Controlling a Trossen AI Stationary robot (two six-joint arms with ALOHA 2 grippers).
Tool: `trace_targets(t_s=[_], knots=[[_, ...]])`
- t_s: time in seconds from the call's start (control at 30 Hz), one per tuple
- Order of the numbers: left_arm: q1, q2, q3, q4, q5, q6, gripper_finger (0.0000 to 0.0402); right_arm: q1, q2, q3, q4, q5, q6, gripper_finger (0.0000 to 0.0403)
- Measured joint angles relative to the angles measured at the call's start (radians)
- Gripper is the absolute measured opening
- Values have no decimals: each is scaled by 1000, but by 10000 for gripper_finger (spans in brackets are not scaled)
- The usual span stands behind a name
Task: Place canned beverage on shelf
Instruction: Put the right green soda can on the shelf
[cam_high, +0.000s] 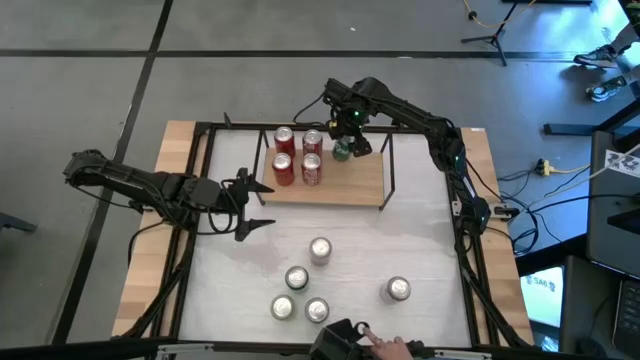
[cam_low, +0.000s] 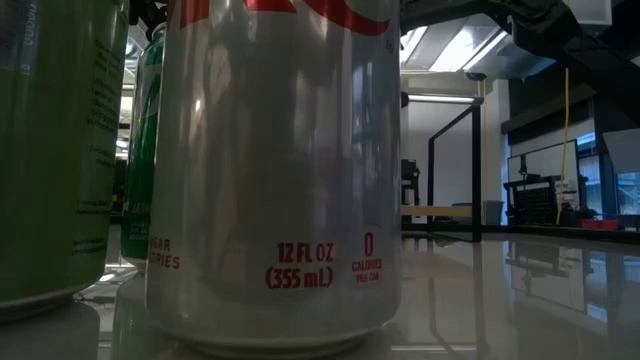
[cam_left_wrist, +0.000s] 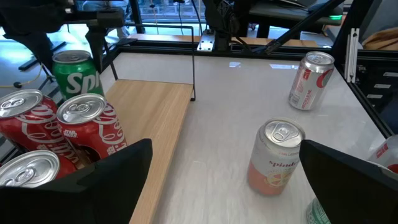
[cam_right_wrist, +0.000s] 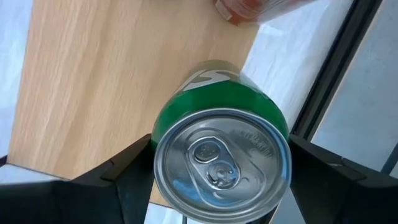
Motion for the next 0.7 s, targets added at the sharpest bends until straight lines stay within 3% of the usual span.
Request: trace_targets(t_s=[0.7], knots=[[0,0,0,0,1,-2,396,0,0,0,4,-11,-3,296]])
